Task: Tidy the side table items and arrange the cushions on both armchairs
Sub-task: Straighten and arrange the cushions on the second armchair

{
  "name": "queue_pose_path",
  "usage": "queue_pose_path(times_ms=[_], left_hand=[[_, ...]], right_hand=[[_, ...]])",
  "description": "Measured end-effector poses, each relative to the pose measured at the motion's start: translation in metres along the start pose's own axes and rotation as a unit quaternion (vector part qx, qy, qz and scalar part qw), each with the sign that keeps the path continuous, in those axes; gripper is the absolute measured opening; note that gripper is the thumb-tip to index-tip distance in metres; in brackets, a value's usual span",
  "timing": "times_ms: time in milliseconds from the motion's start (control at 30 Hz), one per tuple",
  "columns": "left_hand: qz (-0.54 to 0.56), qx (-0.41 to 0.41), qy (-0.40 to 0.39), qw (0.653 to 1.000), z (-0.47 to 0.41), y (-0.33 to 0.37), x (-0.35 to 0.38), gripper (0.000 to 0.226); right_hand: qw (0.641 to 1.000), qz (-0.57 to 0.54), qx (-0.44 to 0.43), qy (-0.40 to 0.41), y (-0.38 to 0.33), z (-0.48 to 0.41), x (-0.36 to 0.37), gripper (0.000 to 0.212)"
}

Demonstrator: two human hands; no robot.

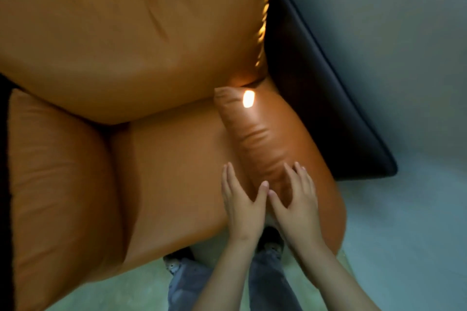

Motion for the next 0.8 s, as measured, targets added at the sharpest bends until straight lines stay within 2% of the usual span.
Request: queue_pose_path(times_ms=[67,167,233,333,433,500,567,700,800], left_hand=[[0.077,-0.066,-0.030,0.994,0.002,-0.002,0.028,0.097],[0.222,-0.182,-0.076,0.955,0.005,-0.023,0.066,0.109],[0.260,-0.218,-0.106,0.935,0.007,-0.036,0.082,0.120],[0.271,-0.212,-0.097,0.934,0.006,-0.039,0.091,0.101],[0.225,-0.141,-0.040,0.963,0.007,-0.021,0.094,0.075],[0.127,-0.081,0.004,0.989,0.008,0.001,0.095,0.066],[0.049,-0.055,0.027,0.997,0.002,0.012,0.095,0.064],[0.023,-0.100,0.006,0.995,-0.020,0.003,0.093,0.083],[0.018,-0.141,-0.021,0.990,-0.023,-0.016,0.099,0.116]], right_hand=[[0.999,0.007,0.037,-0.013,0.027,0.003,-0.013,0.072],[0.993,0.005,0.103,-0.050,0.065,0.010,-0.022,0.086],[0.985,-0.010,0.150,-0.089,0.088,0.017,-0.019,0.095],[0.982,-0.003,0.152,-0.116,0.104,0.018,-0.018,0.102],[0.976,-0.057,0.179,-0.112,0.121,0.000,-0.030,0.111],[0.948,-0.205,0.216,-0.115,0.137,-0.010,-0.033,0.113],[0.918,-0.300,0.221,-0.133,0.142,-0.012,-0.030,0.106],[0.916,-0.319,0.208,-0.128,0.141,-0.013,-0.029,0.087],[0.908,-0.336,0.223,-0.116,0.145,-0.008,-0.026,0.098]])
Point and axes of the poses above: each hand's wrist, its own z-axis away from the middle knuckle, its own x-axis out of the palm, y = z × x, the point moved 8 cm from there along -z, towards the middle knuckle, and after that the axes turned 6 degrees about -y, right-handed, at the moved point
